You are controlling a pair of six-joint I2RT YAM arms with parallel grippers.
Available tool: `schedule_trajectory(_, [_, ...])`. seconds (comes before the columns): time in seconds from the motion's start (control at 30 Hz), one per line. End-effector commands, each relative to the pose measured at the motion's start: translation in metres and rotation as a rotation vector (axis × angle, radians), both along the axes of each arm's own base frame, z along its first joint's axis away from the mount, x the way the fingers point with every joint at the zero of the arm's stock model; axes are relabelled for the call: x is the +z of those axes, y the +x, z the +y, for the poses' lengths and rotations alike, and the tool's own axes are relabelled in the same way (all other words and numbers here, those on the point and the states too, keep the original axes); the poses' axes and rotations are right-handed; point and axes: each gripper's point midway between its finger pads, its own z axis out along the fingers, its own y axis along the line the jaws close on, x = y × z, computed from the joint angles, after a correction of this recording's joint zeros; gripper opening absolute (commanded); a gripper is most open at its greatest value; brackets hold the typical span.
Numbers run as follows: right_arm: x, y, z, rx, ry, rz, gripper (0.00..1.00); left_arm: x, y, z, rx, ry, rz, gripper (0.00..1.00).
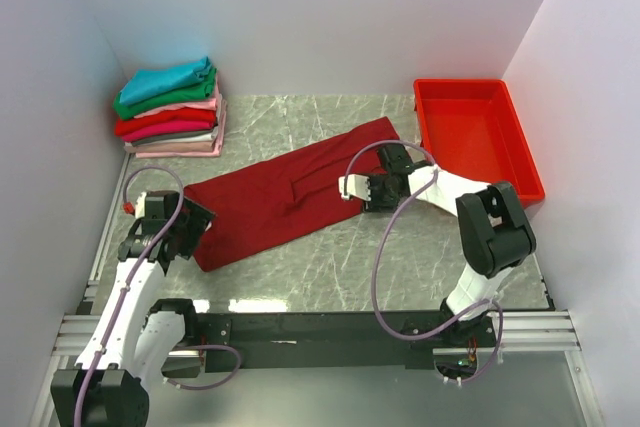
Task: Fold and stack the t-shirts
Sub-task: Fold the tshirt
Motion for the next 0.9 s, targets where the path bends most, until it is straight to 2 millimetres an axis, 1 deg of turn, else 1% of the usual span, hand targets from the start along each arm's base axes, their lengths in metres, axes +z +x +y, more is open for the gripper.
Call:
schedule_trajectory(0.0, [-0.004,0.018,-0.009,-0.017,-0.055,-0.030,0.59,0.009,0.000,0.004,0.003,0.027,-0.019,0.82])
schedule_trajectory(0.03, [-0.005,0.018,-0.009,-0.012,-0.061,-0.027,0.54,0.009,0.001,0.004,0.002,0.025,-0.021,0.81])
schedule_trajectory(0.13, [-0.005,0.012,-0.008,0.011,-0.065,-0.001,0.44,0.009,0.000,0.003,-0.001,0.022,-0.019,0.81])
schedule_trajectory(0.17, [-0.006,0.009,-0.009,0.015,-0.073,0.013,0.35,0.009,0.000,0.003,-0.002,0.021,-0.021,0.81])
schedule_trajectory(0.2, [-0.006,0.007,-0.010,0.014,-0.075,0.017,0.32,0.009,0.000,0.003,-0.002,0.021,-0.021,0.81])
schedule_trajectory(0.27, [-0.005,0.003,-0.010,0.019,-0.073,0.031,0.20,0.011,0.001,0.003,-0.006,0.023,-0.031,0.81])
schedule_trajectory(0.3, [-0.004,0.003,-0.010,0.016,-0.072,0.030,0.07,0.013,0.001,0.002,-0.010,0.022,-0.036,0.81])
schedule_trajectory(0.33, [-0.003,0.002,-0.010,0.010,-0.068,0.034,0.00,0.014,0.002,0.002,-0.012,0.024,-0.040,0.81])
schedule_trajectory(0.43, [0.002,-0.002,-0.008,0.012,-0.060,0.043,0.00,0.014,0.001,0.001,-0.024,0.020,-0.040,0.81])
schedule_trajectory(0.47, [0.001,-0.009,-0.007,0.019,-0.064,0.065,0.00,0.014,0.001,-0.001,-0.029,0.016,-0.039,0.81])
schedule_trajectory(0.53, [0.007,-0.018,-0.004,0.042,-0.059,0.071,0.00,0.014,0.001,-0.003,-0.039,0.008,-0.039,0.81])
schedule_trajectory(0.57, [0.002,-0.032,-0.006,0.054,-0.071,0.102,0.00,0.014,0.000,-0.003,-0.042,0.006,-0.040,0.81])
schedule_trajectory(0.6, [0.007,-0.041,-0.002,0.080,-0.070,0.099,0.00,0.012,0.000,-0.004,-0.045,0.004,-0.040,0.81])
schedule_trajectory(0.63, [0.007,-0.050,-0.001,0.094,-0.074,0.112,0.00,0.012,-0.001,-0.005,-0.045,0.000,-0.042,0.81])
schedule_trajectory(0.67, [-0.001,-0.068,-0.005,0.105,-0.093,0.156,0.00,0.013,-0.001,-0.005,-0.045,-0.002,-0.045,0.81])
schedule_trajectory(0.7, [0.002,-0.078,0.001,0.132,-0.097,0.151,0.00,0.014,-0.001,-0.005,-0.045,-0.002,-0.048,0.81])
schedule_trajectory(0.73, [0.000,-0.087,0.000,0.131,-0.108,0.160,0.00,0.014,-0.001,-0.004,-0.043,0.001,-0.047,0.81])
schedule_trajectory(0.77, [-0.008,-0.104,-0.002,0.142,-0.125,0.188,0.00,0.016,0.000,-0.002,-0.037,0.009,-0.050,0.81])
schedule_trajectory(0.8, [-0.006,-0.114,0.005,0.168,-0.125,0.180,0.00,0.019,0.001,-0.002,-0.038,0.015,-0.055,0.81])
schedule_trajectory(0.83, [-0.008,-0.124,0.007,0.158,-0.125,0.195,0.00,0.020,0.001,-0.001,-0.036,0.019,-0.052,0.81])
schedule_trajectory(0.87, [-0.013,-0.139,0.006,0.163,-0.130,0.227,0.00,0.022,0.002,0.000,-0.037,0.026,-0.057,0.82])
